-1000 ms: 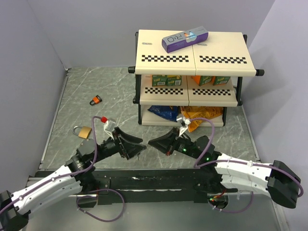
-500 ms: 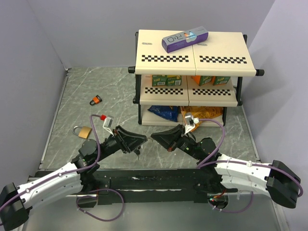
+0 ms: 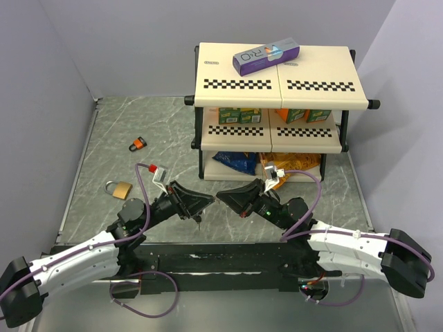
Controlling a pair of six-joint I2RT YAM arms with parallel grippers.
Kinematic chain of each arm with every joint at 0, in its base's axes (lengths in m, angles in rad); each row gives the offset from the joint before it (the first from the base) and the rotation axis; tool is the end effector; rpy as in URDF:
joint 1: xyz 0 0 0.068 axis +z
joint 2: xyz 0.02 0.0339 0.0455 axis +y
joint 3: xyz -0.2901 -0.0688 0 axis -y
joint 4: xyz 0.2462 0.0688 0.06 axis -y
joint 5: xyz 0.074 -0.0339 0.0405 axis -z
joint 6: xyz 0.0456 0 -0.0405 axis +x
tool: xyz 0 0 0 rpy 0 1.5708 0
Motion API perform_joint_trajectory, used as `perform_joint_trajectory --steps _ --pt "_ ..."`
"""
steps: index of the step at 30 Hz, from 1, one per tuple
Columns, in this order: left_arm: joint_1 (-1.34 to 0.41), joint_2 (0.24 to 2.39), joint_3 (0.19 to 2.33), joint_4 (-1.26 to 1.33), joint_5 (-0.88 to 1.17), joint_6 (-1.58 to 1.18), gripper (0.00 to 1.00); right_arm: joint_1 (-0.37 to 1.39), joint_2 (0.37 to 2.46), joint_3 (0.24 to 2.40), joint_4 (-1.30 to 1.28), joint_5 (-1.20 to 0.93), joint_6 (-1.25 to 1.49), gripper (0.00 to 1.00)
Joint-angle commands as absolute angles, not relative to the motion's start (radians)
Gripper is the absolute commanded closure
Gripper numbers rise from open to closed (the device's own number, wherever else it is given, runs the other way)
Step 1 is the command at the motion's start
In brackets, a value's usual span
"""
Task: Unlock with the key
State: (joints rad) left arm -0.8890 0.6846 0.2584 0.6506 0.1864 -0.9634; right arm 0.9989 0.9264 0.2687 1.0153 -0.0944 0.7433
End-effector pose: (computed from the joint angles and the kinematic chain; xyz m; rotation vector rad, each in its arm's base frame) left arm 0.0943 -0.1296 0.2762 0.1243 1.5607 -1.6460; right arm 0.0987 0.1613 0.2842 -0.2676 1.3493 1.5549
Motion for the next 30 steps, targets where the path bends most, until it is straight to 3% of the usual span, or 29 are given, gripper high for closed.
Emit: perform_joint_trajectory --steps 1,11,20,25,27,28,30 --pt "-0.899 0.68 0.29 0.695 0.17 -0.953 0.7 1.005 0.928 0.278 1.062 -0.094 0.759 1.0" --pt "-0.897 0.68 0.293 0.693 0.161 -0.95 0.66 1.005 0.962 0.285 1.074 -0.1 0.77 1.0" --pt "-0.899 0.68 0.291 0.667 0.146 -0.946 0.97 1.005 0.96 0.293 1.043 -0.101 0.767 1.0" --pt "-0.899 0.67 0.321 0.533 0.166 -0.899 0.99 1.0 0.931 0.307 0.916 -0.15 0.744 1.0" --pt "-0.899 0.649 0.343 0.462 0.201 -0.868 0.99 0.997 0.884 0.317 0.853 -0.175 0.726 0.91" --pt "-0.899 0.64 0.354 0.424 0.213 -0.832 0.99 0.988 0.864 0.322 0.772 -0.192 0.707 0.73" --pt "-0.899 0.626 0.399 0.283 0.245 -0.79 0.99 0.977 0.809 0.343 0.689 -0.27 0.681 0.56"
